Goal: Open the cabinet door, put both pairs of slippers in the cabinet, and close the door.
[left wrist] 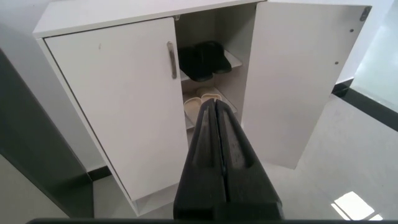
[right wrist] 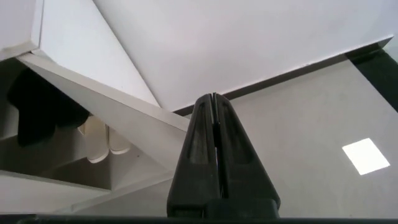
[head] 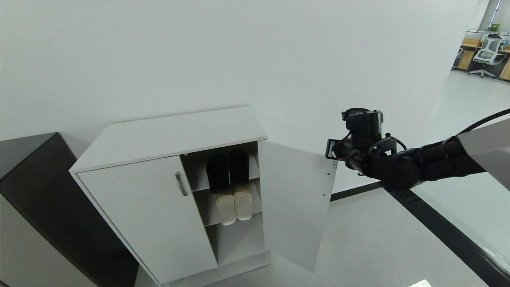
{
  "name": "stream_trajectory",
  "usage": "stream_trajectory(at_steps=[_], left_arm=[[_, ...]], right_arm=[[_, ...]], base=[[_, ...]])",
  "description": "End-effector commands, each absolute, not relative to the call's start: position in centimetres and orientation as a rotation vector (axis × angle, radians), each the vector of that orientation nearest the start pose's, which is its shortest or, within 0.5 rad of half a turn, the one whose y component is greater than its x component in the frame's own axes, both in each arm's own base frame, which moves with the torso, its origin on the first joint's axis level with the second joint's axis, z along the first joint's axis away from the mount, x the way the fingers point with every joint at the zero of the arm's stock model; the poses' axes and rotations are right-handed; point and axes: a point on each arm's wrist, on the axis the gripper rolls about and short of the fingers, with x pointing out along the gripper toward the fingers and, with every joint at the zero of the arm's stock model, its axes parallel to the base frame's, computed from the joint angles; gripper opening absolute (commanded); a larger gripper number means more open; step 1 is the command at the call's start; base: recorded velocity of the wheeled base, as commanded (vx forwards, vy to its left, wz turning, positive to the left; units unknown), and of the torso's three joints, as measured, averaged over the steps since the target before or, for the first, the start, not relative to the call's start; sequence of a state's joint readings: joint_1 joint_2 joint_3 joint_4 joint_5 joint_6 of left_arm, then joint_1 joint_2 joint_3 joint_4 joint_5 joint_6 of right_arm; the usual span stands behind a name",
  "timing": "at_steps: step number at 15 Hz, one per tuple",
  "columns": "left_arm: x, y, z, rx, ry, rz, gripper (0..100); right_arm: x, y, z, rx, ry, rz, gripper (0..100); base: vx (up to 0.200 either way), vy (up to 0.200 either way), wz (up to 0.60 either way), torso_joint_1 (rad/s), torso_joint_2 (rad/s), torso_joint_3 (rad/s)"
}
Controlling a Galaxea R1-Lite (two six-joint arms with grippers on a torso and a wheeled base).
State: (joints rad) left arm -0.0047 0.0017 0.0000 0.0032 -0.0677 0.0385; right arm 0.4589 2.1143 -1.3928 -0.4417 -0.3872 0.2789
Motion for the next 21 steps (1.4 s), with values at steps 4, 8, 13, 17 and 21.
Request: stream_trajectory(at_steps=[4, 8, 13, 17, 21], left_arm=[[-2.3, -0.1, 7.5, 0.038, 0.005, -0.072, 0], [-2.3, -0.1, 7.5, 0.038, 0.005, -0.072, 0], [-2.3, -0.1, 7.5, 0.038, 0.005, -0.074, 0], [-2.3, -0.1, 7.5, 0.038, 0.005, -0.072, 0], [-2.3, -0.1, 7.5, 0.038, 0.005, -0.072, 0]], right_arm=[[41.2, 18.6, 14.2, 0.149, 0.305, 0.024, 0], [41.3, 18.6, 13.9, 0.145, 0.312, 0.025, 0], [40.1, 19.0, 14.5, 0.143, 0.313, 0.042, 0], [34.5, 21.2, 15.5, 0.13, 0.315, 0.149, 0], [29.0, 22.4, 17.0, 0.122, 0.304, 0.258, 0]], base=[[0.0, 0.0, 0.0, 0.0, 0.0, 0.0], [0.0, 0.0, 0.0, 0.0, 0.0, 0.0], [0.0, 0.0, 0.0, 0.0, 0.0, 0.0], [0.0, 0.0, 0.0, 0.0, 0.0, 0.0], [0.0, 0.0, 0.0, 0.0, 0.0, 0.0]])
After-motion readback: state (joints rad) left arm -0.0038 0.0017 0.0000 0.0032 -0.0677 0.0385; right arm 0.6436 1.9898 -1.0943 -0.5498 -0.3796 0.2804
